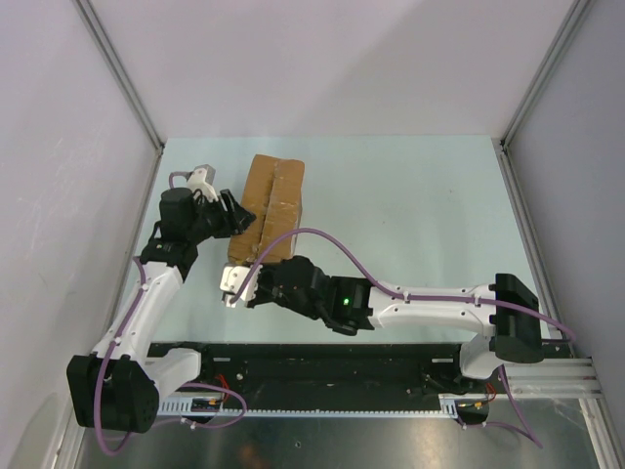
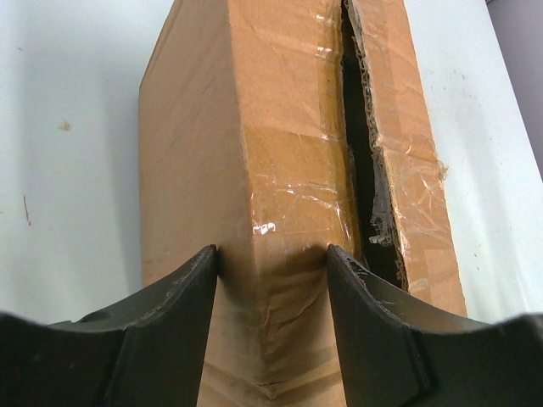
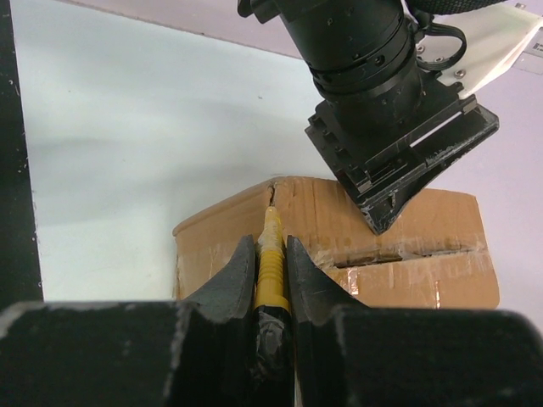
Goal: Unpack the express box
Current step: Cut the express box at the center of the board.
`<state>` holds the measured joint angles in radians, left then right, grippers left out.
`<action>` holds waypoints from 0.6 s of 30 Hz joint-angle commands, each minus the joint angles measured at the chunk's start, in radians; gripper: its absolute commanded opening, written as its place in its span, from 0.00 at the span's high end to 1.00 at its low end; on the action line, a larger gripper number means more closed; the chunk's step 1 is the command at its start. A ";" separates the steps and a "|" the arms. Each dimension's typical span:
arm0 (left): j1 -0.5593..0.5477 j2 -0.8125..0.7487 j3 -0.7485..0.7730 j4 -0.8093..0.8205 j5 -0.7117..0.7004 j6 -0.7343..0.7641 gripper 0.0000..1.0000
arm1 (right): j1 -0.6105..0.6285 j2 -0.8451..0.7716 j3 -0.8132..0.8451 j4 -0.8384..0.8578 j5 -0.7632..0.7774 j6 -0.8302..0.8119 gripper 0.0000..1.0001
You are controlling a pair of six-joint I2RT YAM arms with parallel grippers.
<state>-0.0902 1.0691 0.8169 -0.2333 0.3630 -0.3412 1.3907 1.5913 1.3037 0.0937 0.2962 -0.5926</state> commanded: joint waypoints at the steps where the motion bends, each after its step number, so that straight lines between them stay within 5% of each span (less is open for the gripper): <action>1: 0.004 0.046 -0.059 -0.187 -0.030 0.042 0.42 | 0.007 -0.024 0.006 0.008 0.026 0.017 1.00; 13: 0.004 0.040 -0.061 -0.187 -0.033 0.042 0.41 | 0.005 0.010 0.000 0.023 0.061 -0.029 1.00; 18: 0.004 0.012 -0.052 -0.193 -0.026 0.036 0.31 | -0.010 0.016 -0.006 -0.005 0.038 -0.009 1.00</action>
<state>-0.0902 1.0660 0.8162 -0.2379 0.3641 -0.3420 1.3922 1.5955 1.3037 0.0845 0.3229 -0.6037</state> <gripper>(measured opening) 0.661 0.153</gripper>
